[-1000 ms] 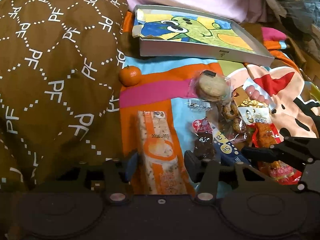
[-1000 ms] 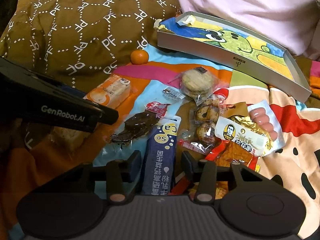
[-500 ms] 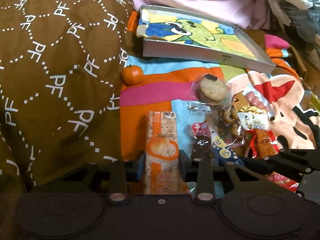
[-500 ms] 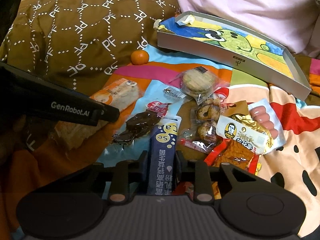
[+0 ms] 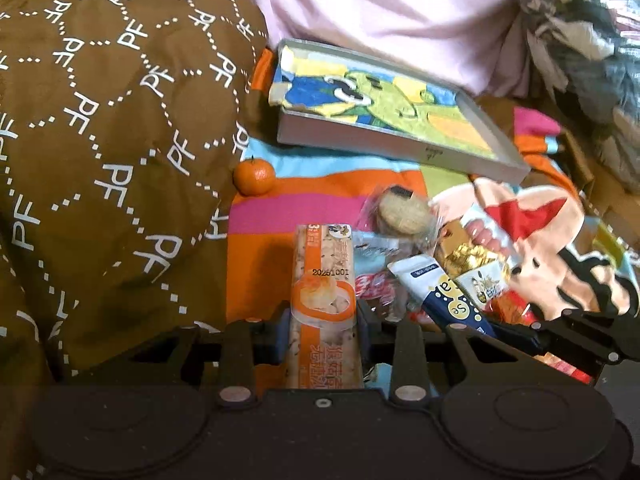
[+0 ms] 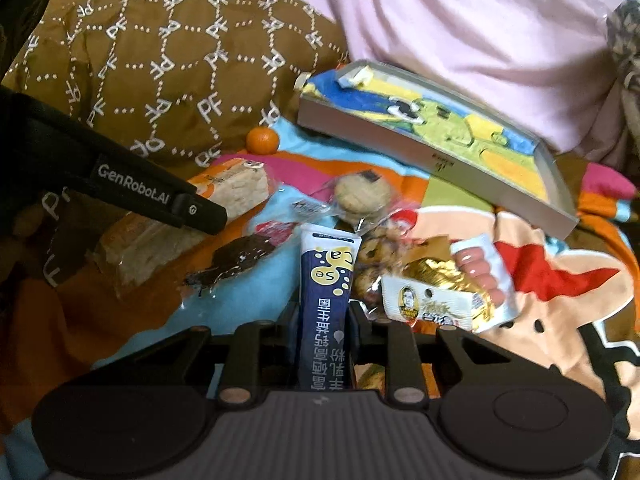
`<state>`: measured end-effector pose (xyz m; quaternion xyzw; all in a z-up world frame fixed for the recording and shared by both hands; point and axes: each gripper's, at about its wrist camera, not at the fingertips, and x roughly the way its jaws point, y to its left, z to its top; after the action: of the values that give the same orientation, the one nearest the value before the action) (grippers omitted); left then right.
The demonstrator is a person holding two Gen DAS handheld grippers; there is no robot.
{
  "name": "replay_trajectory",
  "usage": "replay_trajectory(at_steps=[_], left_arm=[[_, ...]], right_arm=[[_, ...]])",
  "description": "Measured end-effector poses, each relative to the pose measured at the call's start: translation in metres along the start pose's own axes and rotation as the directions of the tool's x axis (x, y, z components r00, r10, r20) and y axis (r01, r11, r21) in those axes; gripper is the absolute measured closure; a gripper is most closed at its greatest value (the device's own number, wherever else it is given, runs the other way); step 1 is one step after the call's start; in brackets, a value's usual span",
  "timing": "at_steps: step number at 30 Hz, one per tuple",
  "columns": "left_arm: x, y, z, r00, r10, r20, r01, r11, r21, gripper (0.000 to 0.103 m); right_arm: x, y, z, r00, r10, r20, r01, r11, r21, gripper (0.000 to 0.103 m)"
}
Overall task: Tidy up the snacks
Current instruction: 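Close the left tool on the cake bar while the right tool grips the blue stick packet, then carry the cake bar in the left tool and blue packet in the right tool over the tray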
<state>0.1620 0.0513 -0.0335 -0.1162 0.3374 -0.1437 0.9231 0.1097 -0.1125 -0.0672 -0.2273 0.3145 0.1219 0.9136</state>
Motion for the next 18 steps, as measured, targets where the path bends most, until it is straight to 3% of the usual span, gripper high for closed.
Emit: replay_trajectory(at_steps=[10, 18], left_arm=[[-0.014, -0.003, 0.005, 0.995, -0.039, 0.096, 0.043, 0.998, -0.044, 0.068], [-0.018, -0.004, 0.014, 0.989, -0.062, 0.133, 0.076, 0.992, -0.099, 0.068]], right_arm=[[-0.022, -0.012, 0.008, 0.991, 0.008, 0.137, -0.008, 1.0, 0.001, 0.075], [-0.025, -0.031, 0.014, 0.984, 0.004, 0.176, -0.004, 1.0, 0.002, 0.075]])
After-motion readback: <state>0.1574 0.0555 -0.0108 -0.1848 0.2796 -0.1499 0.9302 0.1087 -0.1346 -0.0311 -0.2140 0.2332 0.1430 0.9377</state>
